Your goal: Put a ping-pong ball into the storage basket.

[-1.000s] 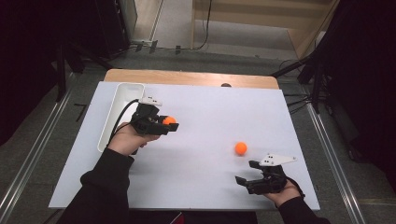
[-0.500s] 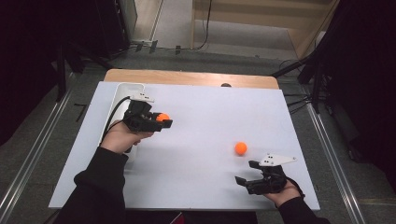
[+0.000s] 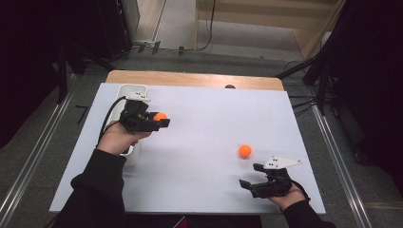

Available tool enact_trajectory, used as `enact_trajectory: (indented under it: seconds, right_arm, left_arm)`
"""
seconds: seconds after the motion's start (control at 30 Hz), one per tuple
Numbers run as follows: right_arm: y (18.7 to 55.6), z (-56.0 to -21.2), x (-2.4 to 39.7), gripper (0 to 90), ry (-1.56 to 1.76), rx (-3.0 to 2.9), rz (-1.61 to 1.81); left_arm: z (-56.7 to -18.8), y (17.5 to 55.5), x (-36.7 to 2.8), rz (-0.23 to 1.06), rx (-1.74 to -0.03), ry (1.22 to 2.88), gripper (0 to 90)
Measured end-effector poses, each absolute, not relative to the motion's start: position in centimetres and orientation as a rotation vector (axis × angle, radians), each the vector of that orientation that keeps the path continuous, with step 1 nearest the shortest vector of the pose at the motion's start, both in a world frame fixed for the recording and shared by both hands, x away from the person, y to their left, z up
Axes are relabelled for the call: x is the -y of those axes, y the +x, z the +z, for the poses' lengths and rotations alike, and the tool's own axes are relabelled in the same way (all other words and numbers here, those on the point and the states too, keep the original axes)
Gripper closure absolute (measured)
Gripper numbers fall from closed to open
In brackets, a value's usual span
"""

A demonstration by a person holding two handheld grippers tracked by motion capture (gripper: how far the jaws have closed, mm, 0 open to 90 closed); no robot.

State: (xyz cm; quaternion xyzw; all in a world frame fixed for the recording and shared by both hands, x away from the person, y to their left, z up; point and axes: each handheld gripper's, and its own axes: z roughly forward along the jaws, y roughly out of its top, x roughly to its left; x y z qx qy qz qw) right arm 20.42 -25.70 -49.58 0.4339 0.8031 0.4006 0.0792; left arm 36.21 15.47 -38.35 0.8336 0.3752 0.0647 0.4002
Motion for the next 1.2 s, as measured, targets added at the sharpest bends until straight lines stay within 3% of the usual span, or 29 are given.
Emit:
enact_trajectory:
  seconds: [1.2]
  right_arm:
    - [20.5,-49.6,25.6,12.9,1.301,-2.408,1.2]
  left_arm:
    - [-37.2,36.7,-19.0,0.293,-1.095,2.012,50.5]
